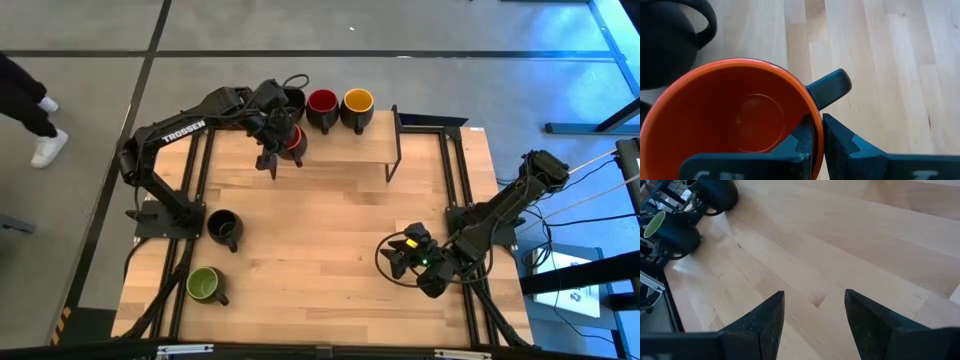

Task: Place coffee mugs
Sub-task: Put the orange mug on the shelf

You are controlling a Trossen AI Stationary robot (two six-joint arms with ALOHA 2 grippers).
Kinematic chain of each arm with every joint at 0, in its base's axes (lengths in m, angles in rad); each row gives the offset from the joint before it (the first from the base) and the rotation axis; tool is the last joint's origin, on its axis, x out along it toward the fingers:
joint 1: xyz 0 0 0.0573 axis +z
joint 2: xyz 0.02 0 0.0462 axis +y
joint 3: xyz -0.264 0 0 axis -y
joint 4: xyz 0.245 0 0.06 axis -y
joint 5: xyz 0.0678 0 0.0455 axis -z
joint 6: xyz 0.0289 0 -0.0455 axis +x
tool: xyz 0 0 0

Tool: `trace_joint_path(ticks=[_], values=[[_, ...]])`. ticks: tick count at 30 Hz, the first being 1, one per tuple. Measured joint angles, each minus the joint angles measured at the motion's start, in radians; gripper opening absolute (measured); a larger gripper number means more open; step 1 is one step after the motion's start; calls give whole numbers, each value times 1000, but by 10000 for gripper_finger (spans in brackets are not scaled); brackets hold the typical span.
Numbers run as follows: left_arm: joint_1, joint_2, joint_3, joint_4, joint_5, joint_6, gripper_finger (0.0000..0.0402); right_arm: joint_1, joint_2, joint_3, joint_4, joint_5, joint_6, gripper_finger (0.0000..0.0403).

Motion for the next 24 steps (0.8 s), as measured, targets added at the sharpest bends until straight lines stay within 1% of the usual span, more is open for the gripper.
trace_joint_path(ticks=[9,17,24], values=[[-1,-1,0,-1,-3,-48,21,0,0,0,0,1,0,193],[-1,-2,2,2,-31,-125,26,0,0,0,-5,3,0,193],[-6,-2,2,5,-31,-190,27,0,0,0,-4,3,0,193]])
